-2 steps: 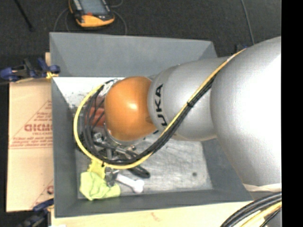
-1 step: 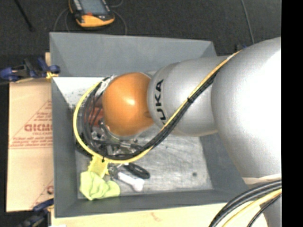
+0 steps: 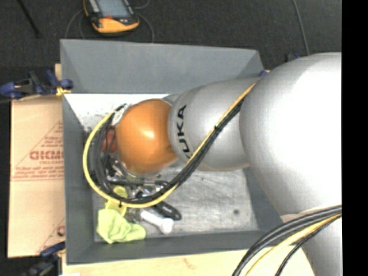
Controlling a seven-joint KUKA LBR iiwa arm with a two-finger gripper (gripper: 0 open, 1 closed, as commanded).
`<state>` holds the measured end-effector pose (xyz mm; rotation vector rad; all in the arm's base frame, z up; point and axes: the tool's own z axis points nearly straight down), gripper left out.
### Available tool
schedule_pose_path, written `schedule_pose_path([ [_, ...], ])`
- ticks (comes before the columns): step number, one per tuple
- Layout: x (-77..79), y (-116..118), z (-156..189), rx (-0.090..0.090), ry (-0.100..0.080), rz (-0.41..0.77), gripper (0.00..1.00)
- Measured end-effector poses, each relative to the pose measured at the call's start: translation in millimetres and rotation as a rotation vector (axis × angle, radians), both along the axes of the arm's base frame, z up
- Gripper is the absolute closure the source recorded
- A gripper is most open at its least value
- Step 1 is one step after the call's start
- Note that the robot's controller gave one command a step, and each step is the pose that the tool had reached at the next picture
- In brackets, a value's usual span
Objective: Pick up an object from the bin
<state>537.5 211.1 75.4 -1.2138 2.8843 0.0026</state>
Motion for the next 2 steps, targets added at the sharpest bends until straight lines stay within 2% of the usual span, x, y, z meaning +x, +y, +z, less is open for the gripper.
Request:
schedule_pose_path([
  [1,2.3,-1.5,-2.8,-0.004,0.001,0.263,1.00],
  [2,2.3,-1.4,-2.8,-0.004,0.001,0.263,1.00],
])
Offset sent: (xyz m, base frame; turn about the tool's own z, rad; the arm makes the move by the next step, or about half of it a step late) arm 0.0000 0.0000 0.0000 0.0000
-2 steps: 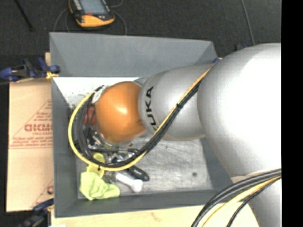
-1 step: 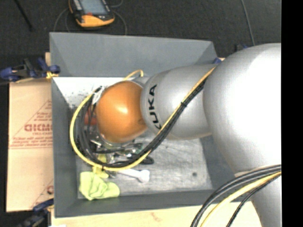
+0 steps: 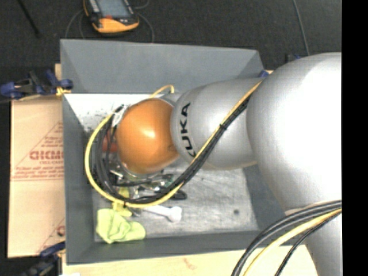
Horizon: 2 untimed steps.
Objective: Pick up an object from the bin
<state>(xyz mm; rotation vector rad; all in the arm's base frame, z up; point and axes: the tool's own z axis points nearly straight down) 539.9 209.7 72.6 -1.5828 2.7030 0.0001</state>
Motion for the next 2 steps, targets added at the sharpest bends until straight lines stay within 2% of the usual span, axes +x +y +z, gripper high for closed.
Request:
schedule_pose_path([
  [1,-0.9,0,3,-0.001,0.003,-0.001,1.00],
  [2,-3.2,-1,19,-0.005,0.011,-0.001,1.00],
])
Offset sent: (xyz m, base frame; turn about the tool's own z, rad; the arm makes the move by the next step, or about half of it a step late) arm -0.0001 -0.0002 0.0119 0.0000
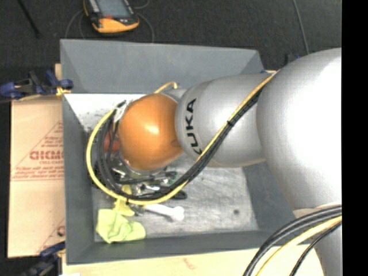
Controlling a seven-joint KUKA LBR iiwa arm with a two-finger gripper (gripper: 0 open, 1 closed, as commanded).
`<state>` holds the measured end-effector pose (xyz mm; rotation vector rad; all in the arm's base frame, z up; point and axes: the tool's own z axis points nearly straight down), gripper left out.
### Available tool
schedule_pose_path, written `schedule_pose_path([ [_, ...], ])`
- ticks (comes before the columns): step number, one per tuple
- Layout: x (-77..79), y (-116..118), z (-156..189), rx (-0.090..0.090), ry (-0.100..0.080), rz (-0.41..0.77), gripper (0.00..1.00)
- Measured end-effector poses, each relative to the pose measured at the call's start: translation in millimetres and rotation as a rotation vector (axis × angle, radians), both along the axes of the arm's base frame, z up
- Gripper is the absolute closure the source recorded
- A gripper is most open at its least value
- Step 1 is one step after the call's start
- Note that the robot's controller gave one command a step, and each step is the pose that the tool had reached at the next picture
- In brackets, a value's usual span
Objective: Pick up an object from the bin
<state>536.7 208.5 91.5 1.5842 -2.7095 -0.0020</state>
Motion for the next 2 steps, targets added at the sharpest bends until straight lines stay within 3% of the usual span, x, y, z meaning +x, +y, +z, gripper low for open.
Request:
schedule_pose_path([
  [1,2.2,0,17,0.001,-0.006,-0.001,1.00],
  [2,0.9,0,37,0.000,-0.001,-0.003,1.00],
])
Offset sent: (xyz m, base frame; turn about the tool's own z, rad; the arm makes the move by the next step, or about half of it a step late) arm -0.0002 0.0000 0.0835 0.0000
